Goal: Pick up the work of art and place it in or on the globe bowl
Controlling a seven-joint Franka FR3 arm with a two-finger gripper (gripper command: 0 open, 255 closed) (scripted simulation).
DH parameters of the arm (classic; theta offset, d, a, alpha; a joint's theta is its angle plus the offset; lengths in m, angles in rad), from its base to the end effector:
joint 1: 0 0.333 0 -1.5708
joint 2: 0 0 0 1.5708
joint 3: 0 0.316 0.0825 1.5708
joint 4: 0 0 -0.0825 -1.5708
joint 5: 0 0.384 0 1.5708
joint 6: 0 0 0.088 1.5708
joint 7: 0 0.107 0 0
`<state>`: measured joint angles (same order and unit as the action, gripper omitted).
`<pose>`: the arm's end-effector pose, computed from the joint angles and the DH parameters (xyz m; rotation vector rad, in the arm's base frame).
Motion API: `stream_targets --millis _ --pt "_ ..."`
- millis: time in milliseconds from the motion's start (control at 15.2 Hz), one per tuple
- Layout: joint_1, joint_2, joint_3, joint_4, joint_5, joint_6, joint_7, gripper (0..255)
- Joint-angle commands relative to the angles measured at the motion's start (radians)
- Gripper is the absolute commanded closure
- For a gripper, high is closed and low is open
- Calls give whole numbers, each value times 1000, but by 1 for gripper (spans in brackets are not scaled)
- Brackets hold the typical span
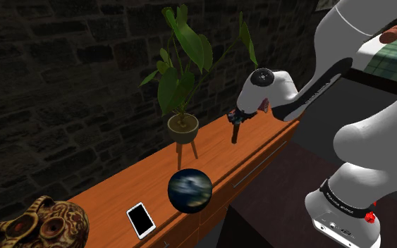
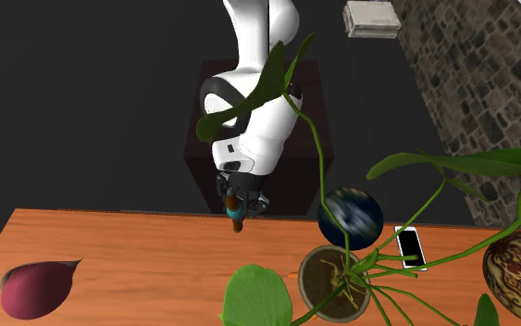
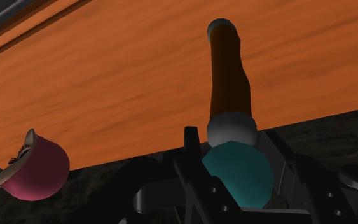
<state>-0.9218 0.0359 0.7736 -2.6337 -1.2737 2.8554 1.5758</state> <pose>0.4184 -0.0078 0.2406 2.7717 -0.7412 0.6014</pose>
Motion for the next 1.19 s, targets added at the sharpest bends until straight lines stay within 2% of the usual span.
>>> stream_targets --millis 0,264,462,594,858,1122 --pt "-2 -48 8 -18 107 20 -88 255" --pt "35 -147 -6 -59 363 47 -299 255" --pt "114 -209 -60 -81 544 41 -450 255" --pt "173 -242 -105 -90 641 25 -531 255" --pt "277 -301 -186 -94 785 -20 -655 255" --pt "354 -352 -247 -88 883 -75 -743 255"
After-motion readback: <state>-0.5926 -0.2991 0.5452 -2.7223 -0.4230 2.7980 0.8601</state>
